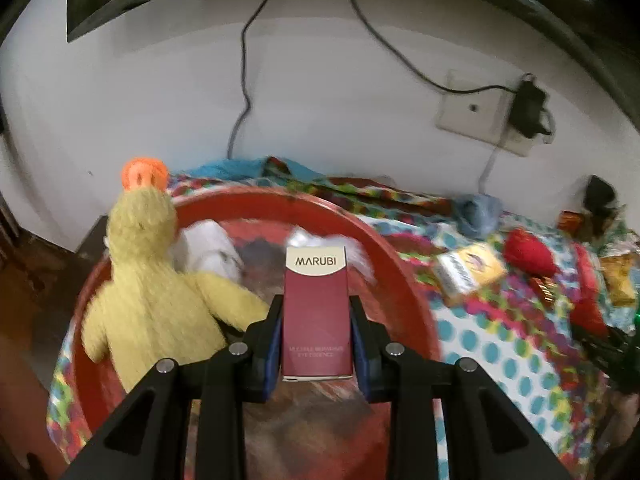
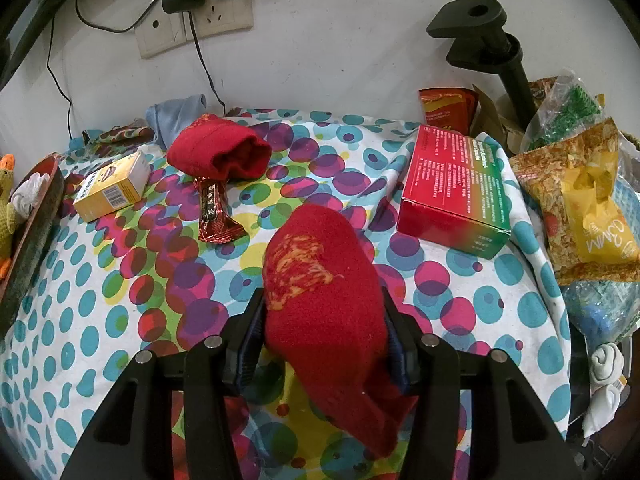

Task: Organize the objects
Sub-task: 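Carry the MARUBI box over the red tray and open the left gripper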

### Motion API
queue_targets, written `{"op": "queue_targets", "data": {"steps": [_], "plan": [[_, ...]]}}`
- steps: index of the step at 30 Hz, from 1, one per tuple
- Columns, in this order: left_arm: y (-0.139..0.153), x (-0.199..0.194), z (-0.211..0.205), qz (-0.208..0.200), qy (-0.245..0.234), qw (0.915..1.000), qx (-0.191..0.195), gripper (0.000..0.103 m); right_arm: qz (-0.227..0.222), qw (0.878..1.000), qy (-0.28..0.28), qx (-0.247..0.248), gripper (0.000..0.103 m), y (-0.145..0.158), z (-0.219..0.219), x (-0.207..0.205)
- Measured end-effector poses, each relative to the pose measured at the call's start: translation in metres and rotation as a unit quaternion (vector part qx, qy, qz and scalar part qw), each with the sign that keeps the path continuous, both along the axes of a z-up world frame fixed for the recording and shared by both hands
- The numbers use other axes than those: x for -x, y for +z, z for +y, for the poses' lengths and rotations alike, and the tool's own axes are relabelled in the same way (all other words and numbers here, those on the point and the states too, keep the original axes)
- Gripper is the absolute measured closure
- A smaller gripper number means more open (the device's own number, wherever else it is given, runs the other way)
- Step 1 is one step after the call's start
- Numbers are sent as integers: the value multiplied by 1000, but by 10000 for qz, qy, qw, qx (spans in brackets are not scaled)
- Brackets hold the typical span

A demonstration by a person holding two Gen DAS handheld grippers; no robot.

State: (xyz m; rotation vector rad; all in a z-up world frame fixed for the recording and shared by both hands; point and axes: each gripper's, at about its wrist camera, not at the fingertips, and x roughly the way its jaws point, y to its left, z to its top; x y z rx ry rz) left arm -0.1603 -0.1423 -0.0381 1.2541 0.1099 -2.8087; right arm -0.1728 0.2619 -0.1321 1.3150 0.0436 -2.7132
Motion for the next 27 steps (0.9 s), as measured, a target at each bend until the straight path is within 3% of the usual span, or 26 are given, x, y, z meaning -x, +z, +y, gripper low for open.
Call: {"op": "queue_targets", "data": {"steps": [8,15,22,27], "plan": [[-14,54,-36,-256,293,9992,-111,73,-5,10000,17,-25,51,-1,0,0],[-30,81,-41,-426,278,9987,23,73,-8,10000,28,-55,51,-2,0,2],[-40,82,-45,-573,219,9980,-149,70,-13,9999,42,-108,50,-3,-1,2],[-29,60,-35,-477,-173,9981,-337,69,-12,9999,44,-115,50,-3,-1,2]]}}
